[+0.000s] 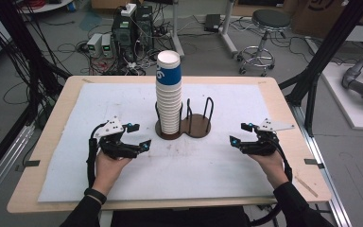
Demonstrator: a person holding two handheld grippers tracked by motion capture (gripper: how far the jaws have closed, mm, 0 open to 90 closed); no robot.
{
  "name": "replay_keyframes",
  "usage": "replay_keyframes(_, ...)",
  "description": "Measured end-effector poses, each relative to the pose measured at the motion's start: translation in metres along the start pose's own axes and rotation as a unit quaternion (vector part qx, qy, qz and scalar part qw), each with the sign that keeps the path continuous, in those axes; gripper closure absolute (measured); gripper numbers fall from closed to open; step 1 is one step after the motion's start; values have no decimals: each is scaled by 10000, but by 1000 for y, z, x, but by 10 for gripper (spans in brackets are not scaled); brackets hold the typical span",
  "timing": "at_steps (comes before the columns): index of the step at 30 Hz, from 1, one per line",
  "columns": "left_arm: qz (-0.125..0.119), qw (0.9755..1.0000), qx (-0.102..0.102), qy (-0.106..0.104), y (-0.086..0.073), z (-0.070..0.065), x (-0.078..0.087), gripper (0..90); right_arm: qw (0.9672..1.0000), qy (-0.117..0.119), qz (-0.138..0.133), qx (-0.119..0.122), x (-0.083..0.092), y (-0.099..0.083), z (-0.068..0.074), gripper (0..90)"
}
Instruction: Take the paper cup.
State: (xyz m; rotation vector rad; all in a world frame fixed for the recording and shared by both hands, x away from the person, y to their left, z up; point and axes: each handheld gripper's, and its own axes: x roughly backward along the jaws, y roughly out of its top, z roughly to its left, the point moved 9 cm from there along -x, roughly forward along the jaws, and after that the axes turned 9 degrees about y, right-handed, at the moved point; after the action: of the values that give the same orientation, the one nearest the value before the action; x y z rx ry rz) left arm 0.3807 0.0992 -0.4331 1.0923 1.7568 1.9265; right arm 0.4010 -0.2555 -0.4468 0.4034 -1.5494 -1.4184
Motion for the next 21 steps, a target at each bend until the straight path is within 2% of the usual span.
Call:
replay_keyframes(9,-47,10000,31,44,2,0,0,173,9998,0,-198,-42,5,4,-2,214)
replay_keyframes(13,-144,9997,130,121,9,1,0,156,9998,-50,-188,-56,6,4,-1,214)
replay_keyframes(16,-134,9996,113,211,13,3,1,156,9998,-58,-198,-20,7,4,0,214)
replay_keyframes(21,-268,9995,62,186,22,2,5,140,9997,-101,-199,26,7,5,2,214)
